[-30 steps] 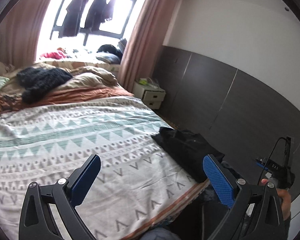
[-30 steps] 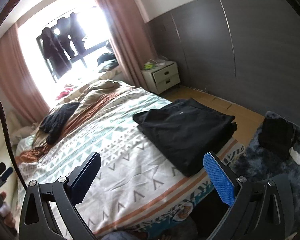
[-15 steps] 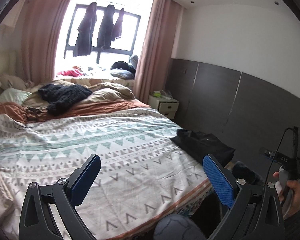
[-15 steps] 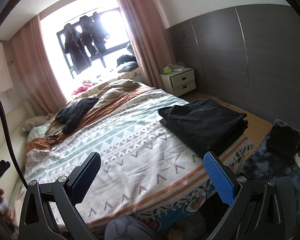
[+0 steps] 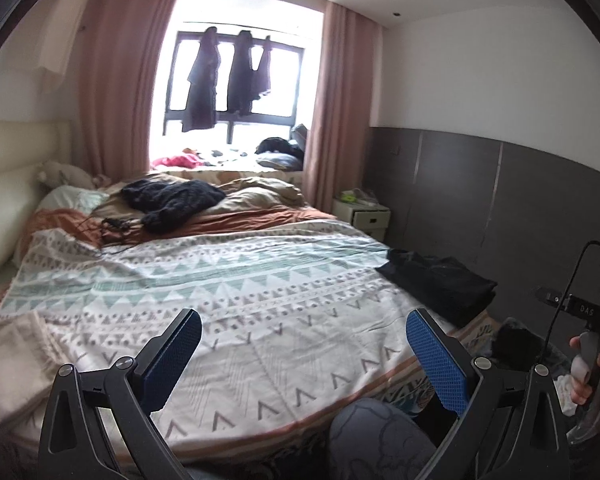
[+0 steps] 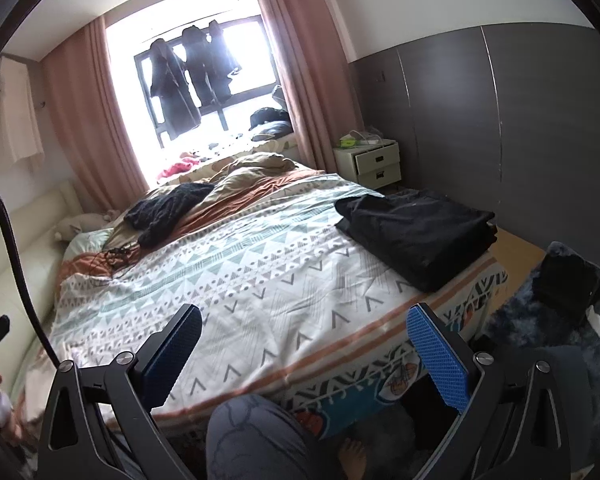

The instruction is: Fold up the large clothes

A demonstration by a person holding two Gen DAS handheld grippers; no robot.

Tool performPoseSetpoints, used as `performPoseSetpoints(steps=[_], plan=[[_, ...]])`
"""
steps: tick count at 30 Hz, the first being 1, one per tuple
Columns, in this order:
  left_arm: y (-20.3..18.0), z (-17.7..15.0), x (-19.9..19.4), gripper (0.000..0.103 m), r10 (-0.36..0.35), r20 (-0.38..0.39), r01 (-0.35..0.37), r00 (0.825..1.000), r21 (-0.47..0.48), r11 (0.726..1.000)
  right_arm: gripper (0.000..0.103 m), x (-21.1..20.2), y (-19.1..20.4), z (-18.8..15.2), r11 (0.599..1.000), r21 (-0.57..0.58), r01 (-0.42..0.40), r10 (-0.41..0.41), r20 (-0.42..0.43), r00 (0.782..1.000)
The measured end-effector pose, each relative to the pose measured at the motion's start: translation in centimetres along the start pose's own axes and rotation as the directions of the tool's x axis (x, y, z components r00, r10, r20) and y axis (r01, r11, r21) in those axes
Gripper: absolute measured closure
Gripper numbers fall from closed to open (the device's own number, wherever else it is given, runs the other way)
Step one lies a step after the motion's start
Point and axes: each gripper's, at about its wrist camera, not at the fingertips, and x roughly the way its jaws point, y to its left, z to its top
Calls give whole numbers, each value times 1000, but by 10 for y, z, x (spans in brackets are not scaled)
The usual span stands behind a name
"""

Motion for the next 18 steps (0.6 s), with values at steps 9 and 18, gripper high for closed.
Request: performPoseSetpoints(steps=[9, 18], plan=[[22, -49, -25, 1, 86, -4, -86, 996, -70, 994, 0, 1, 17, -41, 999, -27, -28, 28, -12, 1000], [35, -65, -39, 1, 174, -14, -175, 985, -37, 984, 0, 19, 30, -67, 998, -49, -36, 35, -19, 999]])
